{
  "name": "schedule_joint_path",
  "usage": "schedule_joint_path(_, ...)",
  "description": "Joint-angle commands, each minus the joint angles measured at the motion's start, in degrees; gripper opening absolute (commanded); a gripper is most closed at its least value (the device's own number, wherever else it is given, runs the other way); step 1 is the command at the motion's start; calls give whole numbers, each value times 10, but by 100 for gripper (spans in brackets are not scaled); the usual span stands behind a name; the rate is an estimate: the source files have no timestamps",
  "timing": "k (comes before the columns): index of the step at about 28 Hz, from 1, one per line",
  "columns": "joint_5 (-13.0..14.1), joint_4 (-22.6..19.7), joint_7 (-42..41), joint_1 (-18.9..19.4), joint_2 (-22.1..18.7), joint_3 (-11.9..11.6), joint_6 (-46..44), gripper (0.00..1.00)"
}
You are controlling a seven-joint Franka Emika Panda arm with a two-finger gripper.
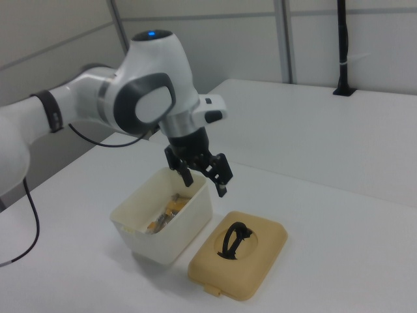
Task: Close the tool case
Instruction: 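Move the gripper down toward the black handle of the beige lid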
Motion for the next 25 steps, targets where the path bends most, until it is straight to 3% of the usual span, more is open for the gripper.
schedule_joint_path(1, 9, -23, -7, 1, 21, -1, 57, 100)
schedule_joint_path(7, 10, -49, -7, 0, 44, -1, 116, 100)
schedule_joint_path(21, 11, -47, -11, 4, 129, 11, 174, 100)
schedule_joint_path(25, 11, -49, -11, 10, 134, 11, 181, 91)
